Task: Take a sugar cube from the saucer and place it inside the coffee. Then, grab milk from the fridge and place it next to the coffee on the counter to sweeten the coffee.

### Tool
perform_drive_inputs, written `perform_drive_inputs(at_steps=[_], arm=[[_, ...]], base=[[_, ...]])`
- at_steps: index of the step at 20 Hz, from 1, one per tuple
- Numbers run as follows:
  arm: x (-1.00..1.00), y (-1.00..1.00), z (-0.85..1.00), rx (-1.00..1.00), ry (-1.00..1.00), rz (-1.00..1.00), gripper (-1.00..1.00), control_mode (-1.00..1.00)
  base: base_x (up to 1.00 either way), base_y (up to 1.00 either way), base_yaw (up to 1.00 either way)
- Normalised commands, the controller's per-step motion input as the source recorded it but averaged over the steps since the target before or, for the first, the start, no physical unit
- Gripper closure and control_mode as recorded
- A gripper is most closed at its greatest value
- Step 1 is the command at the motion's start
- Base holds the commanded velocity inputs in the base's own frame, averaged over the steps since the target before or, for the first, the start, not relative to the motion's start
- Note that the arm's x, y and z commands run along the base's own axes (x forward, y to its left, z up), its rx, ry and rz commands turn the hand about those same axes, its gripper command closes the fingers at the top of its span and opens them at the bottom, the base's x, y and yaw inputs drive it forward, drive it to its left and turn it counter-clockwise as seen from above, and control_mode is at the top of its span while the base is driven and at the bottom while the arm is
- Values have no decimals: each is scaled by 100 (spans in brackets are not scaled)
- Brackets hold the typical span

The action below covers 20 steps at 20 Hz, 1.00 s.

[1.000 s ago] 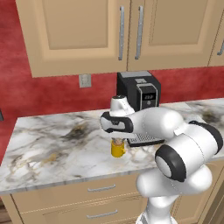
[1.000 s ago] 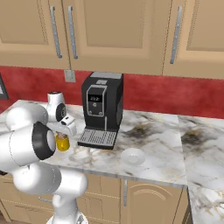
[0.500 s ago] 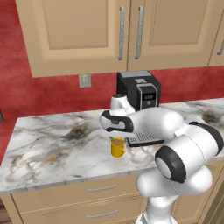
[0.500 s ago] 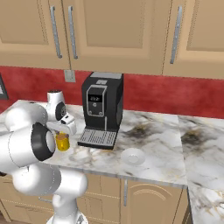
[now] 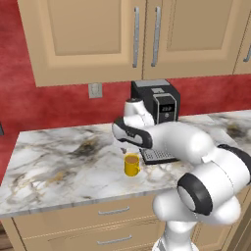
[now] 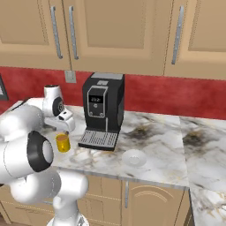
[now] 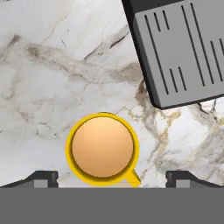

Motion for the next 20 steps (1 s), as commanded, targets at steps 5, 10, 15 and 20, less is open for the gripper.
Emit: perform_drive_inputs(at_steps=[5, 10, 15, 20], arm=[[-93, 0, 63, 2, -7, 0, -100, -100], [-100, -16, 64, 1, -14, 0, -100, -100], [-97, -64, 33, 0, -16, 2, -100, -100], [-54, -65, 11, 0, -5, 10, -100, -100]], base=[[0, 0, 0], [0, 0, 0], [0, 0, 0], [0, 0, 0]])
